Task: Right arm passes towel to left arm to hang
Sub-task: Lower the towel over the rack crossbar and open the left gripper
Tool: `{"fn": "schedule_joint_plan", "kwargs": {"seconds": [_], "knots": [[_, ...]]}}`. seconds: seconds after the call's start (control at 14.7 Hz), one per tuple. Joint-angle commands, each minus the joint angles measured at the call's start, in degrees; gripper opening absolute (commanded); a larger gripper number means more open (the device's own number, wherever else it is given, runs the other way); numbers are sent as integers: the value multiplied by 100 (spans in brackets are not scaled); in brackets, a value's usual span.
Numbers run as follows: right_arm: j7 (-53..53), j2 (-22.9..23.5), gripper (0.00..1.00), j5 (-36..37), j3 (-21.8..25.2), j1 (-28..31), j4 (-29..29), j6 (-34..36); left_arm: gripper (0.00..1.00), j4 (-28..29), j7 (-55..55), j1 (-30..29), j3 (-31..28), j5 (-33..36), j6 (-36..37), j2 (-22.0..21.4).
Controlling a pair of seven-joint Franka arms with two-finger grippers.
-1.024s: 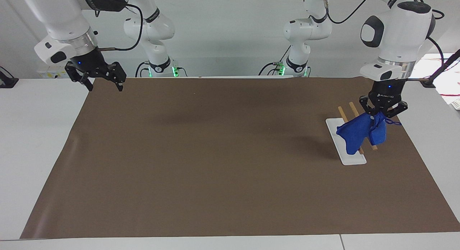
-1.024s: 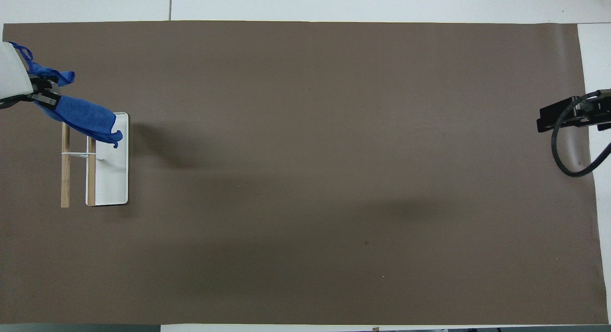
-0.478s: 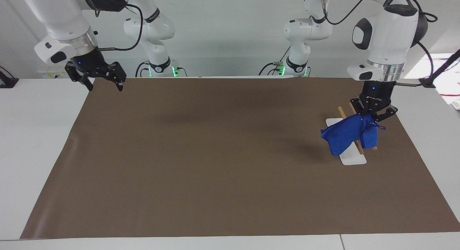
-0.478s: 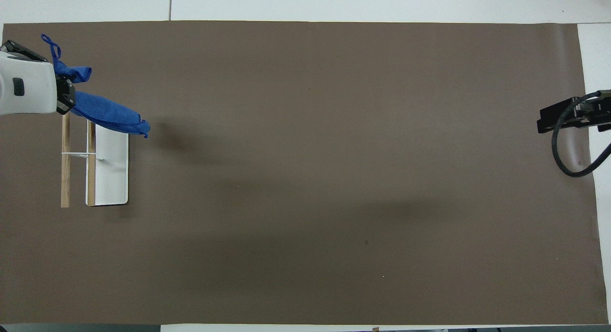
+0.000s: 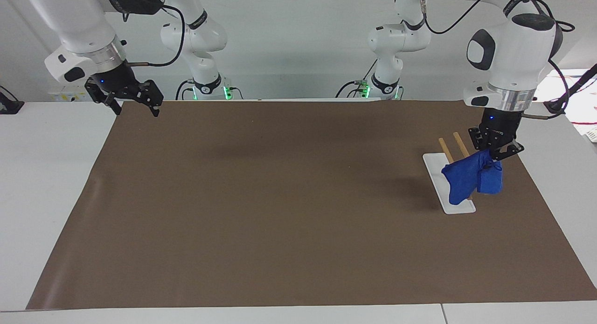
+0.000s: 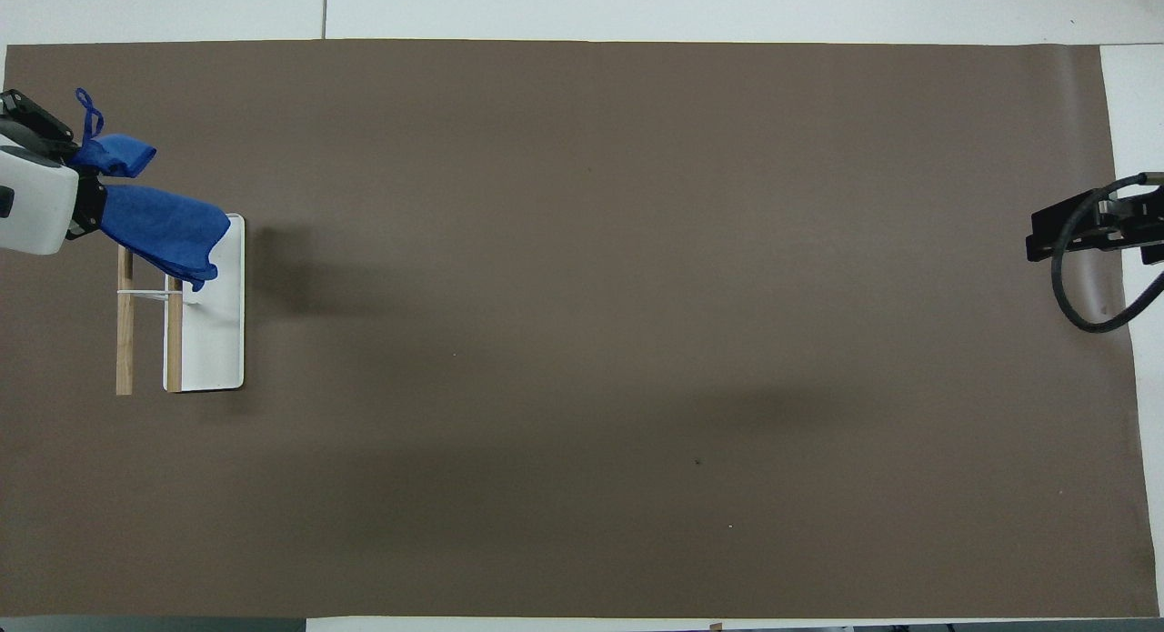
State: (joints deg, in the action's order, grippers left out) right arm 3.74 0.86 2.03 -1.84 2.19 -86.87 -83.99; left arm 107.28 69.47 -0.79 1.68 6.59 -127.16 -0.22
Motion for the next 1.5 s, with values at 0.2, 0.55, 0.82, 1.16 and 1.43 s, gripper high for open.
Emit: {"fn": "schedule_joint_plan", "kwargs": {"seconds": [0.2, 0.55, 0.82, 1.16, 1.43], "knots": [[48, -60, 100, -44, -53, 62, -67, 41, 0, 662, 646, -421, -1, 26, 50, -444], [48, -60, 100, -53, -53, 53, -58, 41, 0, 1172, 884, -686, -18, 26, 191, -725], [48, -60, 100, -53, -53, 62, -58, 41, 0, 1304, 787, -730, -18, 26, 95, -699], [48, -60, 100, -53, -53, 44, -58, 41, 0, 1339, 429, -897, -18, 26, -134, -523], [57, -60, 100, -53, -53, 53, -58, 41, 0, 1322, 147, -941, -18, 26, -134, -506]]}}
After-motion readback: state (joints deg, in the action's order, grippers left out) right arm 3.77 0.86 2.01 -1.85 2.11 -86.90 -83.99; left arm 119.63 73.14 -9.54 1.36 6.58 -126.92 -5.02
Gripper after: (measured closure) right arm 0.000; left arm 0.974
